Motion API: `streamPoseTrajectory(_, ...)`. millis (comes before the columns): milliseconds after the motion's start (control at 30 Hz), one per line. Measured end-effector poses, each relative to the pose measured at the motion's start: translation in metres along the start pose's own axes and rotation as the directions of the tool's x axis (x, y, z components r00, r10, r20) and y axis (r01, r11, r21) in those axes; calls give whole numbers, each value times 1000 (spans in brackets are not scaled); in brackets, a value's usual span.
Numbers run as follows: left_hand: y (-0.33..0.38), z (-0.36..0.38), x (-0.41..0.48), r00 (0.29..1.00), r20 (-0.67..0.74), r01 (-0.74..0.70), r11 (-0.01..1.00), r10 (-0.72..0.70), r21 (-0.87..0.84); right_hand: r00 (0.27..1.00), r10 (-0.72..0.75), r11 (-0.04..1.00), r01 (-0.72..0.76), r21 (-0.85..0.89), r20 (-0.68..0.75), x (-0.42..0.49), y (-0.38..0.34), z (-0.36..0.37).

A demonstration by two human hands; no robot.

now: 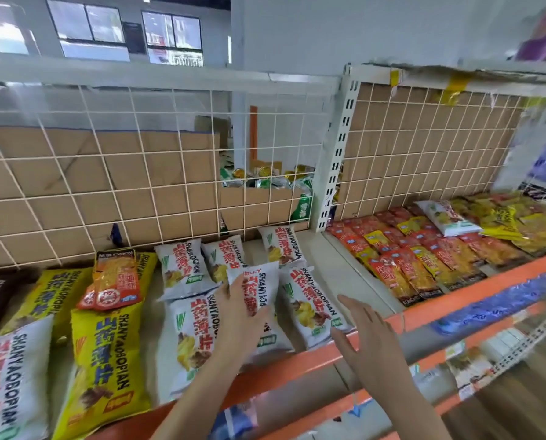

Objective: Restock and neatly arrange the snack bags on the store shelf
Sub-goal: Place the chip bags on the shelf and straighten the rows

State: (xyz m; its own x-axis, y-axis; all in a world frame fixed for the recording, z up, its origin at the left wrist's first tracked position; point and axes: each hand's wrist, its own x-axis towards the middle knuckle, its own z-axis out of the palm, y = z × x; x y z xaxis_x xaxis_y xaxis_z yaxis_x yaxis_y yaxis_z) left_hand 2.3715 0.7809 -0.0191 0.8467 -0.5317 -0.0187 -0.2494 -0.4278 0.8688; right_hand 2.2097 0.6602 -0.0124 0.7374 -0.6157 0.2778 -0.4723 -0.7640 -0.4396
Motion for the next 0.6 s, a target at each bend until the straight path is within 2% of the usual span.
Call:
streamPoseTrajectory(133, -5, 16, 4, 998, -59, 5, 984, 6, 176, 999, -30, 999, 29, 40, 31, 8, -5, 6)
streamPoseTrajectory(267, -10, 31, -4, 964, -126, -158, 887, 234, 435, 996, -42, 998, 38, 49, 79, 18, 1, 8)
streamPoseTrajectory(467, -15, 43, 4, 991, -52, -71, 813, 123, 577, 984, -118, 990, 107, 91, 133, 33, 8, 5)
streamPoseTrajectory(600, -9, 34, -12, 991, -22, -97, 835, 130, 542, 954, -205, 976, 181, 124, 219, 42, 6, 2)
